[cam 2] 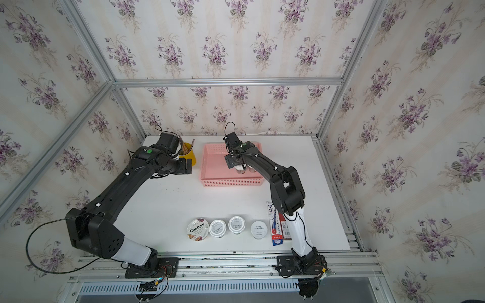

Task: Put the yogurt in the basket
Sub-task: Place the yogurt in the basket, then move the yogurt at the center of the board.

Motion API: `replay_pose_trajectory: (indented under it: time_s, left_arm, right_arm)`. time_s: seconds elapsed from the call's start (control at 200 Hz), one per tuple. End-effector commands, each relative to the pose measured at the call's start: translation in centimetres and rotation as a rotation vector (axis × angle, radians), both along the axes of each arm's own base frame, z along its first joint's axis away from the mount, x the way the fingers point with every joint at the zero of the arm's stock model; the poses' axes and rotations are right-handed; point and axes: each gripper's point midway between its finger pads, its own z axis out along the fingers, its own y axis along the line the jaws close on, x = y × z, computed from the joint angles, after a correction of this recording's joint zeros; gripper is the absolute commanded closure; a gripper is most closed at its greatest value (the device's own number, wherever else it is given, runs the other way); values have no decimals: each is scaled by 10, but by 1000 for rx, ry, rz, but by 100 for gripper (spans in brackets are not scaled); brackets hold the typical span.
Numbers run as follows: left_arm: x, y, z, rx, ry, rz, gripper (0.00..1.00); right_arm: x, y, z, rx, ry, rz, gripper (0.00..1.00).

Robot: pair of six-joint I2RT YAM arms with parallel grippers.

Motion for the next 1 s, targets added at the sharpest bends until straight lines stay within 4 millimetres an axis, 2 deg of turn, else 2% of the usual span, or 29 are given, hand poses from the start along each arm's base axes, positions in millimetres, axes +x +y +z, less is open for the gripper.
replay_pose_trajectory:
  time_s: [0.0, 0.17, 0.265, 0.445, 0.614, 0.709, 0.849, 0.994]
  left_arm:
    - [-1, -4, 7, -8, -17, -16, 1]
    - [-10, -15, 19, 36, -45, -53, 1]
    - [-16, -21, 24, 47, -55, -74, 1]
    - [-25, -31, 28, 60, -69, -101, 1]
    - [-31, -41, 33, 49, -85, -123, 1]
    - [-31, -43, 35, 49, -91, -130, 1]
    - [-29, -45, 35, 54, -93, -137, 1]
    - [-27, -45, 34, 61, -96, -141, 1]
  right_arm:
    - [-12, 4, 25, 65, -3, 18, 18]
    - [-49, -5, 53, 90, -19, 19, 18]
    - [-80, -18, 58, 89, -5, 8, 18]
    - [-151, -59, 50, 74, 52, -58, 19]
    - [-225, -100, 33, 80, 154, -141, 19]
    - [-259, -119, 24, 76, 209, -182, 19]
    - [-296, -131, 14, 62, 281, -206, 19]
    - [-318, -132, 11, 60, 323, -195, 14]
